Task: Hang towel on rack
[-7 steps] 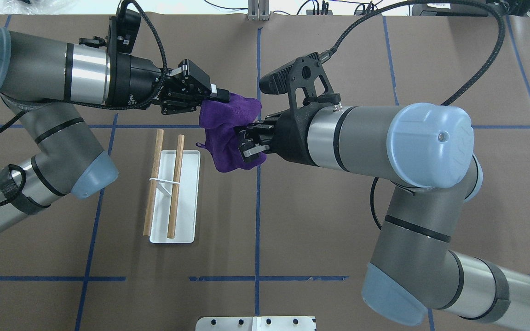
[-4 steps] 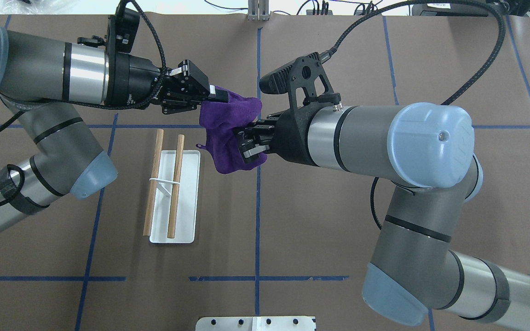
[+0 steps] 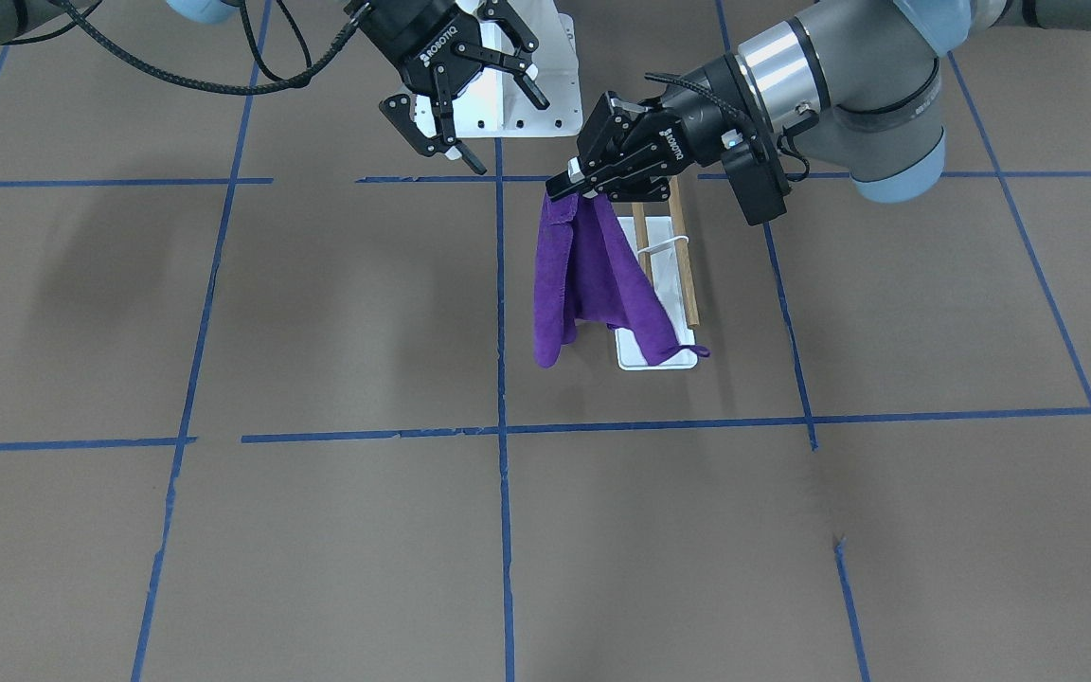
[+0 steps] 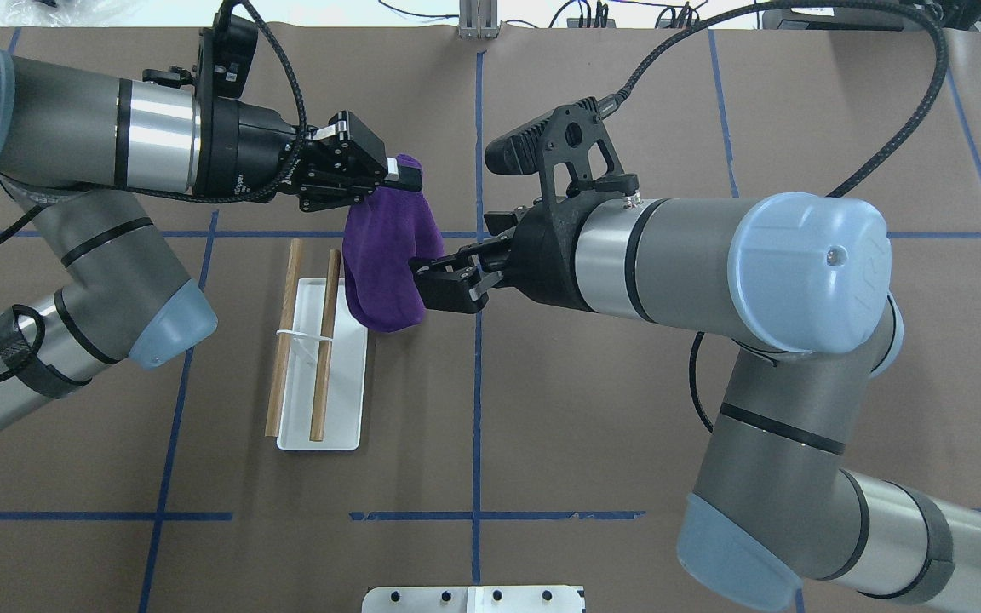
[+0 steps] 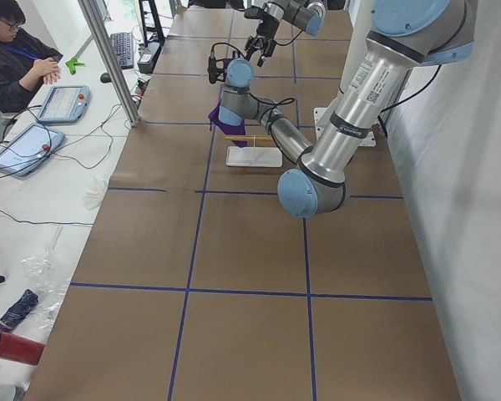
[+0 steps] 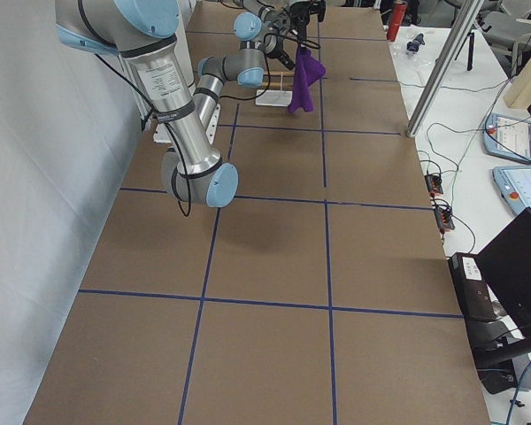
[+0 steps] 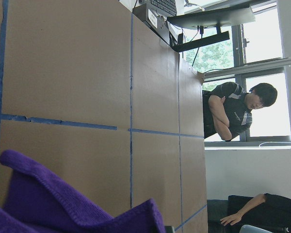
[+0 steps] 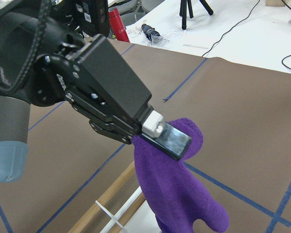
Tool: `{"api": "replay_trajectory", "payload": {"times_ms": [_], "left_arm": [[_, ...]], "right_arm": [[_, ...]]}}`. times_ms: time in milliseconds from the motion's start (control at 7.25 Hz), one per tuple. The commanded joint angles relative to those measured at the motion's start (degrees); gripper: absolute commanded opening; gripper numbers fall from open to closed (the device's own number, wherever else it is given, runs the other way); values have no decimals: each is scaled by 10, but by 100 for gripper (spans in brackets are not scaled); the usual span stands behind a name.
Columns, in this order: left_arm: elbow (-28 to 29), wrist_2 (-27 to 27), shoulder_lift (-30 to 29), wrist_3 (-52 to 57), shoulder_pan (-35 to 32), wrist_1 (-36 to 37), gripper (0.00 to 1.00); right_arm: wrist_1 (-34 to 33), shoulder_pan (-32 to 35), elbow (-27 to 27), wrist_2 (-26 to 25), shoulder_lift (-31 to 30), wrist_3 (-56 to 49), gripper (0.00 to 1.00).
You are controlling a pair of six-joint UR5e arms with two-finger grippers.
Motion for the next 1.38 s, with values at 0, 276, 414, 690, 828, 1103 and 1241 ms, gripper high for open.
{"api": "replay_trajectory", "payload": {"times_ms": [0,276,414,690,828,1103,1241], "left_arm": [[-1,0,0,-1,-1,0,0],[-36,-10,11,-3,-3,17,0],[-77,-15,27,-41,-2,43,0],[-111,16,49,-84,-4,49,0],[-116,74,52,-84,9,65,0],[-166,182,55,-74,44,173,0],[-169,204,76,-49,43,185,0]], "right_arm": [[-1,1,0,2,-2,0,100],[-81,25,45,31,-5,-2,100],[-141,62,73,72,-5,-6,100],[-174,183,77,207,-51,-8,100],[-197,240,76,261,-80,-11,100],[-303,289,75,267,-130,-119,100],[-386,312,72,266,-137,-213,100]]}}
